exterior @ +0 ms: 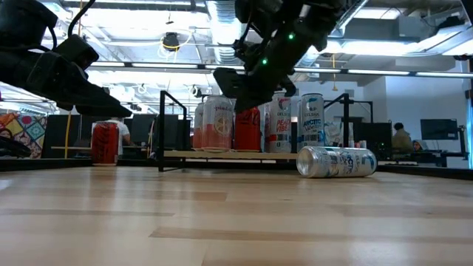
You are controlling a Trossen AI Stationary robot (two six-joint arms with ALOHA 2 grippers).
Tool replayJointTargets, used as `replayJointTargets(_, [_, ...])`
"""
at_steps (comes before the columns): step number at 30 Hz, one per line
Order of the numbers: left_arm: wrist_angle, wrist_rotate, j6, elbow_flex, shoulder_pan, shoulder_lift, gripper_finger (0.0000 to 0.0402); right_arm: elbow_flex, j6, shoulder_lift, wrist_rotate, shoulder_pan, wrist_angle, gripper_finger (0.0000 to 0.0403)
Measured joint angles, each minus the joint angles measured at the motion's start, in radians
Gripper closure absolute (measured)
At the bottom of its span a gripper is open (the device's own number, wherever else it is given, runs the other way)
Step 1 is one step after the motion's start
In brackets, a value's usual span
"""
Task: Place canned beverage on shelf
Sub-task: Put the orange white soda can on the shelf aligned with the other orange white soda can
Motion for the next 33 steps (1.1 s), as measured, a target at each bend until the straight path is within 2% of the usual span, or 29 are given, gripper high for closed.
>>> replayJointTargets(4, [0.0,0.0,0.0,0.0,0.0,0.0,0.0024,-0.04,0.024,0.0,0.051,-0.001,0.059,0.0384])
replayJointTargets(13, [0.0,0.0,0.0,0.0,0.0,0.0,0.0024,-0.092,0.018,0.05,0.057,-0.023,0.282,0.0384])
replayJointTargets(16, [0.0,0.0,0.0,0.0,0.0,0.0,0.0024,-0.104,0.007,0.064,0.052,-0.03,0.278,0.0384])
replayJointTargets(19, [0.0,0.0,0.0,0.0,0.0,0.0,0.0024,-0.095,-0.003,0.087,0.051,-0.03,0.352,0.0385])
replayJointTargets(27, [0.0,0.0,0.0,0.0,0.0,0.0,0.0024,-0.099,-0.007,0.105,0.041,-0.031,0.363,0.0384])
replayJointTargets(33, [0.0,0.0,0.0,0.0,0.0,0.0,0.0024,-0.099,-0.007,0.103,-0.024,-0.05,0.396,0.0384])
